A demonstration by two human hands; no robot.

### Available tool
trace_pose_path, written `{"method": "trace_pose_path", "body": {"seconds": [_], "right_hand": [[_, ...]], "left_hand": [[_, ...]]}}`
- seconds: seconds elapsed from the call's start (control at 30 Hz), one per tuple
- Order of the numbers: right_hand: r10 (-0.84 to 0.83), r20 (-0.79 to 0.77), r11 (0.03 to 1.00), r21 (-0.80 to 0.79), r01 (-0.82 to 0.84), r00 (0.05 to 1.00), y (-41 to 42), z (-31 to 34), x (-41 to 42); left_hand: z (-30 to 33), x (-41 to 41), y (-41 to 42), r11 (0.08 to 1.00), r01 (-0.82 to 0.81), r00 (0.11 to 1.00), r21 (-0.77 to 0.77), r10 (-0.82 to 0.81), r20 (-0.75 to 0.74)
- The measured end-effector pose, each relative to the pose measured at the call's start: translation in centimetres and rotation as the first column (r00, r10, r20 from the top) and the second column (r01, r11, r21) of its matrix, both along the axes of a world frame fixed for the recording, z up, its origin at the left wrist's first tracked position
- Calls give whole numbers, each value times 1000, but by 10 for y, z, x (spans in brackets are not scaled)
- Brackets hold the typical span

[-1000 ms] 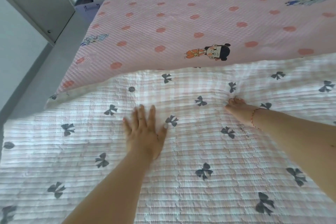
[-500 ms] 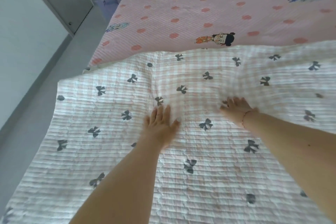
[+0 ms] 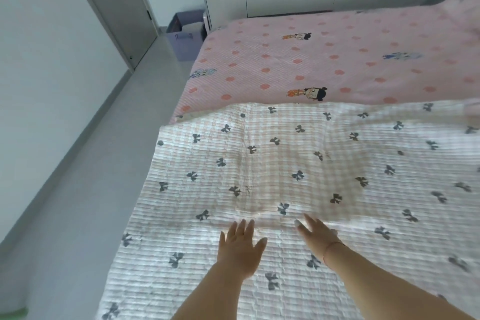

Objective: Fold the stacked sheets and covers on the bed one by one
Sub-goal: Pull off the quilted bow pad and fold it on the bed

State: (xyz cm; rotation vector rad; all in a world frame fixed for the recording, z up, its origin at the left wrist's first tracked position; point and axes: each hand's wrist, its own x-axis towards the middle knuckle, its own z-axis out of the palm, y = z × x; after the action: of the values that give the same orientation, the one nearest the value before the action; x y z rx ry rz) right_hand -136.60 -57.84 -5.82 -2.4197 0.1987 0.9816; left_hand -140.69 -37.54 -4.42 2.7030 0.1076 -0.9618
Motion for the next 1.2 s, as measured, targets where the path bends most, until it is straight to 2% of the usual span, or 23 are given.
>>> {"method": "trace_pose_path", "body": {"seconds": [0.07,0.2,0.43,0.53,0.63,0.73,0.9,1.03,1.2], "right_hand": [[-66,36,994,89,63,997,13,24,-11],[-153,70,976,165,140,986,41,70,-32],[-128,168,968,235,86,977,82,132,-76],[-212,203,917,380,122,956,107,147,-95],[-327,143,821,533,206,934,137,161,-108],[-352,103,783,578,232,930,175,179,-122],[-317,174,817,549,175,932,259,202,-126],[-263,303,884,456,103,916,340,230,-126],[-190,346,943,326,72,919,415,243,-133]], "left_hand": [[25,-10,12,999,-30,998,-28,32,53],[72,-27,39,994,-102,983,-36,106,147],[151,-81,63,976,-212,940,-51,217,262],[177,-106,70,962,-258,921,-87,272,281],[198,-126,84,940,-312,881,-139,340,329],[213,-141,111,926,-342,854,-157,376,358],[236,-146,180,919,-331,833,-214,392,391],[249,-152,257,962,-196,884,-188,256,390],[259,-162,361,994,-66,948,-93,91,306]]}}
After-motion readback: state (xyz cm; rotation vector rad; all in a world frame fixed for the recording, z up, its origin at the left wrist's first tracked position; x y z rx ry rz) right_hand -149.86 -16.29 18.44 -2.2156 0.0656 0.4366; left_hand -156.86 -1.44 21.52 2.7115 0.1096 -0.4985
